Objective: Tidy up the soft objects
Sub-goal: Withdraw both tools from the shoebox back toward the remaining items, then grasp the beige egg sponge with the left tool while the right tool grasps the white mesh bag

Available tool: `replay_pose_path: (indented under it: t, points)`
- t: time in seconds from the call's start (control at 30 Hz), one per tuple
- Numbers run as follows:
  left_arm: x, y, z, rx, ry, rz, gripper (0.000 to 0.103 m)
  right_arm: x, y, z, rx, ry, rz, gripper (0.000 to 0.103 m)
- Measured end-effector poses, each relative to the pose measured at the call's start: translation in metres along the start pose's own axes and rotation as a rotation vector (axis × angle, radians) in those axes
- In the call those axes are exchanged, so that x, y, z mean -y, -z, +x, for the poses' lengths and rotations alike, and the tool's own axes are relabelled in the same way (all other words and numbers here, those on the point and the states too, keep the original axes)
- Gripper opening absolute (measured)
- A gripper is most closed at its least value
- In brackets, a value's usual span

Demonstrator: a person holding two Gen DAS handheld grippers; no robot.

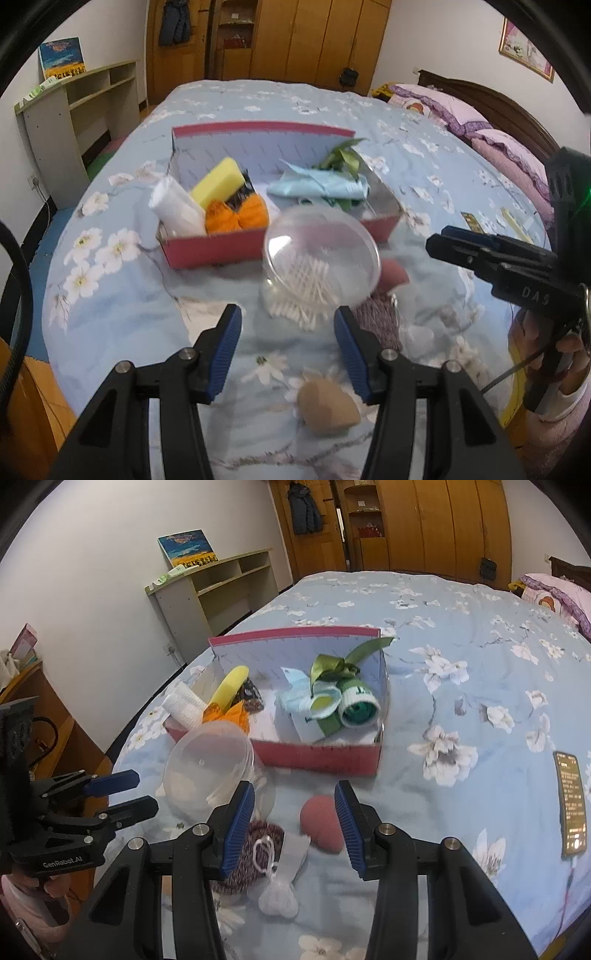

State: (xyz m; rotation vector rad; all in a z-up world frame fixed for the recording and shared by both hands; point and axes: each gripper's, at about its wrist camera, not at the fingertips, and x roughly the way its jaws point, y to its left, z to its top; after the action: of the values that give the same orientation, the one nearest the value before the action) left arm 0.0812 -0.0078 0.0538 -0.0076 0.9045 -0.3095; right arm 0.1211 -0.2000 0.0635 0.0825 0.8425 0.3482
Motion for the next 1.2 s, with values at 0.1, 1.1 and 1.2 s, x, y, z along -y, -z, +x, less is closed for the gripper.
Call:
replay_pose_path:
  t: [0.1, 1.1, 1.2]
  points:
    - [0.005, 0.01, 0.003, -0.023, 0.009, 0.005, 0.055, 0.0, 0.007, -0.003, -0.004, -0.003, 0.001, 0.046]
    - [0.027, 0.06, 0.042, -0.179, 0.054, 0.03, 0.055, 0.008, 0.054, 0.003, -0.056, -0.04, 0.051, 0.046]
    - [0.025, 0.061, 0.041, -0.168, 0.053, 0.019, 0.05, 0.009, 0.056, 0.006, -0.064, -0.043, 0.054, 0.046]
